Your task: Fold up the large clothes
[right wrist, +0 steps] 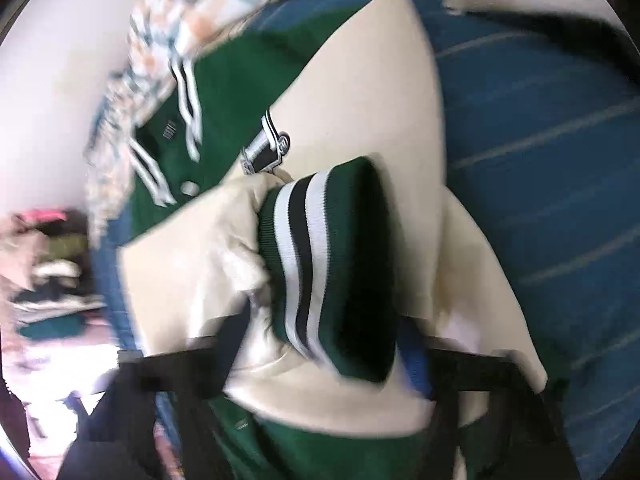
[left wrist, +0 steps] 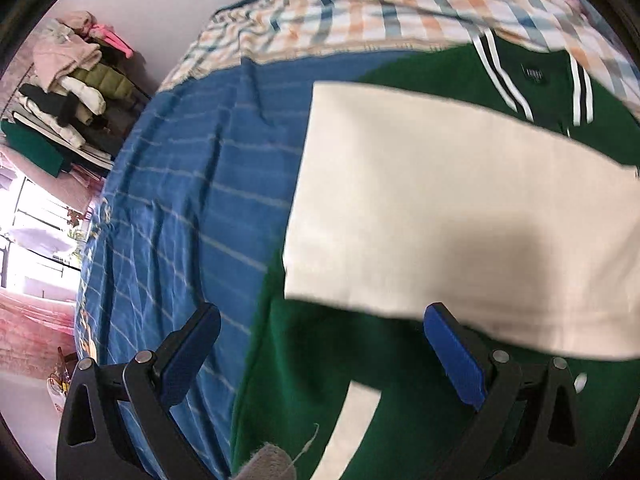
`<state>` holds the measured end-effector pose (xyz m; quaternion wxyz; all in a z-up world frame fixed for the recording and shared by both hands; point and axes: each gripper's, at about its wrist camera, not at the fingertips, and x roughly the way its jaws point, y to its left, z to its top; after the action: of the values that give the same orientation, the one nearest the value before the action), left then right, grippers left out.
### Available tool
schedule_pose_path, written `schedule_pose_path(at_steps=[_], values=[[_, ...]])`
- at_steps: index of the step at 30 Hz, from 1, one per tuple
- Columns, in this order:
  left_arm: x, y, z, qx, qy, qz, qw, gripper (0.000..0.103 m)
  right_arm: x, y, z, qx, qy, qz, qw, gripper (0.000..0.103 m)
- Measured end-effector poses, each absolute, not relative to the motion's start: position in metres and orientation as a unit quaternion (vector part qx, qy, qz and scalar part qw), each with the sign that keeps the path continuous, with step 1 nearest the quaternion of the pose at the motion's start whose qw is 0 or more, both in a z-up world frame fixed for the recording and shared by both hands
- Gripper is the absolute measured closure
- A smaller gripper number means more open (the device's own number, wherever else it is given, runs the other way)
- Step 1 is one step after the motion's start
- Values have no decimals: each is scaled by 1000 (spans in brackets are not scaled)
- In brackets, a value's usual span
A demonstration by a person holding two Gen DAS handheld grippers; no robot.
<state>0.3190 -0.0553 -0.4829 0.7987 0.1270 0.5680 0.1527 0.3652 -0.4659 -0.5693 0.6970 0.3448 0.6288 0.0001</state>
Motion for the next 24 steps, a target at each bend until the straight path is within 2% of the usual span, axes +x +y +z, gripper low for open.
schedule_pose_path(at_steps=[6, 11, 12, 14, 17, 19, 22, 24], values=[[347, -51, -478, 114, 558, 171, 804, 0, 356, -493, -513, 305, 573, -70, 757, 94], [374, -51, -497, 121, 556, 189, 800, 0, 370, -533, -550, 312, 648, -38, 694, 88], [380, -49, -505, 122, 563, 191, 795, 0, 367, -541, -545, 324, 646, -36, 690, 85], [386, -45, -523, 133, 571, 202, 784, 0, 365, -547, -530, 315, 633, -61, 705, 69], [387, -40, -551, 134, 577, 191, 783, 0, 343, -555, -484, 276, 577, -107, 761, 61], [386, -44, -556, 145, 562, 183, 793, 0, 336, -549, -474, 308, 546, -52, 778, 61], [383, -50, -555, 171, 541, 178, 804, 0, 347, -518, -492, 318, 561, 34, 764, 62], [380, -52, -555, 173, 528, 179, 812, 0, 357, -505, -528, 305, 612, 31, 729, 74]])
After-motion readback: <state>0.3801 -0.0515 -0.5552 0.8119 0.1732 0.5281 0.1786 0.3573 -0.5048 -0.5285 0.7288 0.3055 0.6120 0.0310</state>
